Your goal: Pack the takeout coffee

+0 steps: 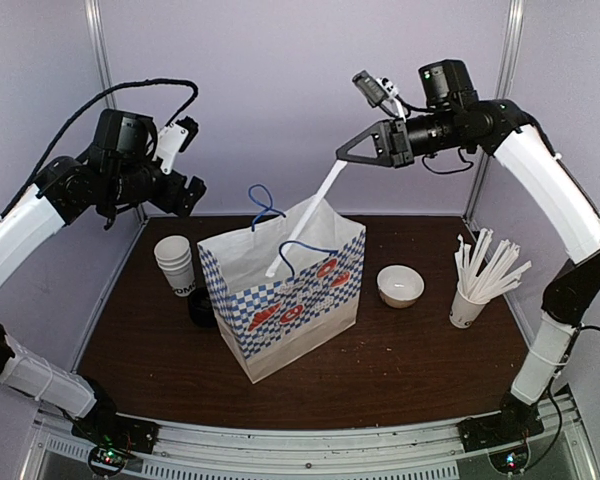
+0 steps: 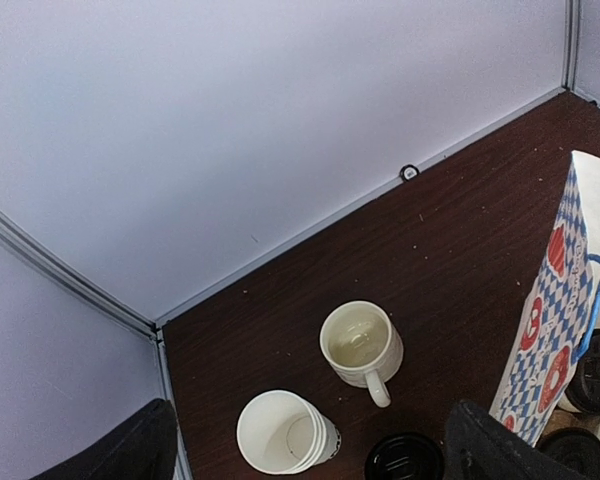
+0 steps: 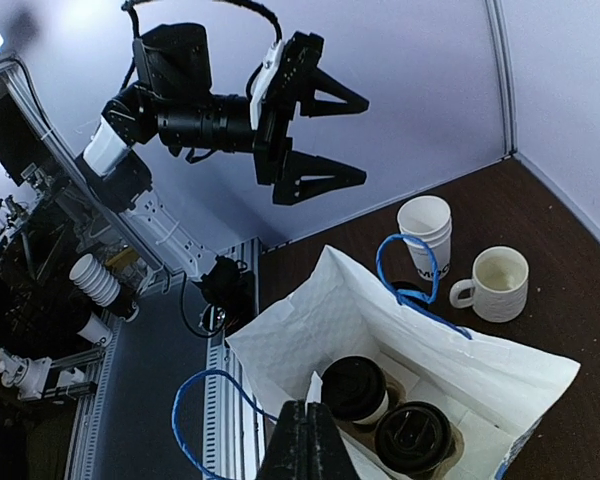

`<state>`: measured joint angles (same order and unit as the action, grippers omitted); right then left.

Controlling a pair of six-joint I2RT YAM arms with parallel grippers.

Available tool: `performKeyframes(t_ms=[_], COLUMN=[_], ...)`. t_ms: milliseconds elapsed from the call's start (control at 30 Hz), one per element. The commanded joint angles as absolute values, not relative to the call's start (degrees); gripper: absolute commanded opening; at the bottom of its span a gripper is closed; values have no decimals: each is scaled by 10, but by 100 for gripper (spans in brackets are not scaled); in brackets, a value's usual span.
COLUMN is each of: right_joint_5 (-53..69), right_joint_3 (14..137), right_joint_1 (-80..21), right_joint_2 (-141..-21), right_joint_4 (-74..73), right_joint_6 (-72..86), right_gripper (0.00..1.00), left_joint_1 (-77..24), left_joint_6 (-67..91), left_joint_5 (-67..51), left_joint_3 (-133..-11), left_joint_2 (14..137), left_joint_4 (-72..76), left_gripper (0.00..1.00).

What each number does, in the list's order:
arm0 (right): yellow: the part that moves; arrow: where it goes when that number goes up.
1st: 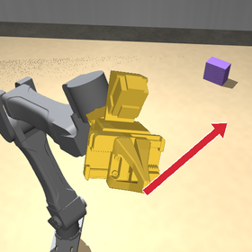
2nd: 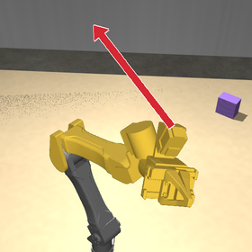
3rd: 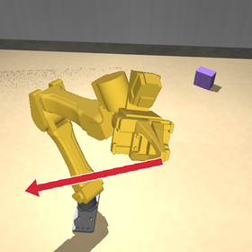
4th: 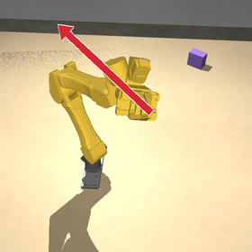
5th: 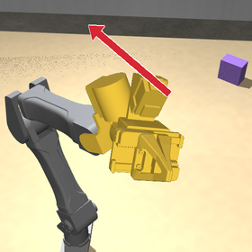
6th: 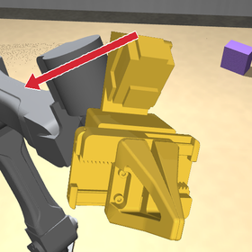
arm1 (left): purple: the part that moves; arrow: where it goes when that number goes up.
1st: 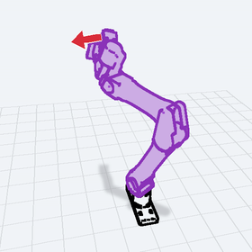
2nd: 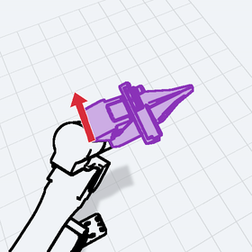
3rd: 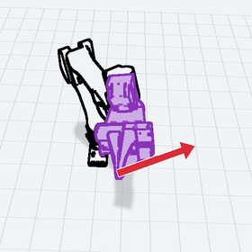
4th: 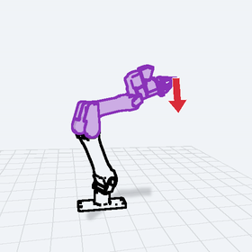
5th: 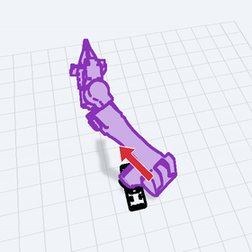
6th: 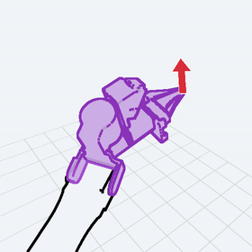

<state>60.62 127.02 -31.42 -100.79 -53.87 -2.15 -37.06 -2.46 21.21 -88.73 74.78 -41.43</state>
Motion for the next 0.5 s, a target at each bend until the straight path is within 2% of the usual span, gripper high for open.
performKeyframes(t_ms=[0, 67, 133, 233, 467], right_joint_5=[590, 582, 566, 531, 477], right_joint_3=[1238, 1239, 1251, 1255, 1241], right_joint_1=[-358, -379, -387, -376, -299], right_joint_2=[-1030, -1050, -1067, -1070, -1036], right_joint_4=[-562, -587, -609, -614, -611], right_joint_6=[-47, -69, -88, -98, -109], right_gripper=[0, 0, 15, 29, 40], left_joint_1=[-367, -367, -367, -367, -367], left_joint_6=[-24, -22, -20, -18, -28], left_joint_5=[217, 216, 214, 209, 223], left_joint_3=[-881, -877, -873, -869, -849], left_joint_2=[733, 731, 730, 729, 726], left_joint_4=[-408, -409, -410, -413, -412], left_gripper=[98, 98, 98, 98, 97])
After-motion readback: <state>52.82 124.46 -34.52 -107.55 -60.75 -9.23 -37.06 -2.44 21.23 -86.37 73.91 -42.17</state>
